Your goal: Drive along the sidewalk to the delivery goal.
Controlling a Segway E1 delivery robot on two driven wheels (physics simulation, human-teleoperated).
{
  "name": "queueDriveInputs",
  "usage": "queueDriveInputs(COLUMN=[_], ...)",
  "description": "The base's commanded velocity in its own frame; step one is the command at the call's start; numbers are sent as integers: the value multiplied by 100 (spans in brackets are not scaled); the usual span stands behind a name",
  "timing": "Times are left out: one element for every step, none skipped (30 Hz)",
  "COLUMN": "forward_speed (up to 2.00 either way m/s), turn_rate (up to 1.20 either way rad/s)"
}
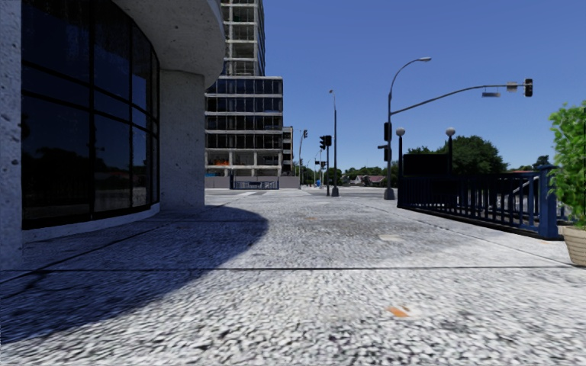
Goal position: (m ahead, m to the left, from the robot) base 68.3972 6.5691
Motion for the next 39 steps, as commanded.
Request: queueDriveInputs(forward_speed=[200,200,200,200,200,200,200,200,200,200,200,200,200,200,200,200,200,200,200,200,200,200,200,200,200,200,200,200,200,200,200,200,200,200,200,200,200,200,200], turn_rate=[0,0,0,0,0,0,0,0,0,0,0,0,0,0,0,0,0,0,0,0,0,0,0,0,0,0,0,0,0,0,0,0,0,0,0,0,0,0,0])
